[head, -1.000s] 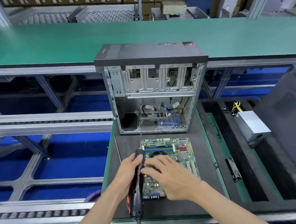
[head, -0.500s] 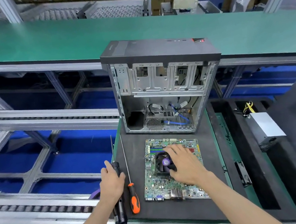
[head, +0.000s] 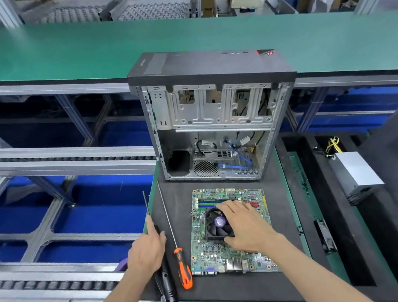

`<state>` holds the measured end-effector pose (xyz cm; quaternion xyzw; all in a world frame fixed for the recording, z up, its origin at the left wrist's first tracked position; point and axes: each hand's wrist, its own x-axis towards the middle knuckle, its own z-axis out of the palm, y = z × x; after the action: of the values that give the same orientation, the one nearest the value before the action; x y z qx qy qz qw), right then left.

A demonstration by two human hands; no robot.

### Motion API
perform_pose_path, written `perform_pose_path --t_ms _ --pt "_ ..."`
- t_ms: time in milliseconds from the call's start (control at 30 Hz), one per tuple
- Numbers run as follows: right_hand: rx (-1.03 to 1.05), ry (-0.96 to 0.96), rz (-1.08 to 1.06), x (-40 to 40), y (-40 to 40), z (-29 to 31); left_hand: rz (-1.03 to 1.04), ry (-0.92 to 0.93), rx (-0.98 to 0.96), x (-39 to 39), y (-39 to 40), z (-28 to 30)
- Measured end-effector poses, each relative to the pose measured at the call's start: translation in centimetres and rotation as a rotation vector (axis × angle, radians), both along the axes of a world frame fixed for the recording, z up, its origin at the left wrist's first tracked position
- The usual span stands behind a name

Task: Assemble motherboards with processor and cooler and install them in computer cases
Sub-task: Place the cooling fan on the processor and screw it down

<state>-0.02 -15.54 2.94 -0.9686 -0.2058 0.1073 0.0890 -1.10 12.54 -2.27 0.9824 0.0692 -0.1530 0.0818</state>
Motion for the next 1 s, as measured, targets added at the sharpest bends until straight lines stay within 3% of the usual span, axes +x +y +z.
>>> perform_pose_path --t_ms 233,667,800,867,1000 --pt "-0.024 0.005 0.01 0.3 0.3 -0.2 0.093 -0.042 -0.111 0.6 0.1 -0.2" --pt "0.009 0.121 -0.041 1.7 1.3 -1.0 0.077 -0.157 0.009 -0.5 -1.4 -1.3" --pt "0.034 0.135 -0.053 1.8 1.3 -0.9 -0.01 -0.284 0.029 0.0 -3.5 0.1" --pt "0.045 0.136 -0.058 1.8 1.2 -0.8 -0.052 -0.277 -0.044 0.8 -5.1 1.1" --pt "0.069 0.118 -0.068 1.5 0.6 -0.2 0.111 -0.123 -0.537 2.9 -8.1 2.2"
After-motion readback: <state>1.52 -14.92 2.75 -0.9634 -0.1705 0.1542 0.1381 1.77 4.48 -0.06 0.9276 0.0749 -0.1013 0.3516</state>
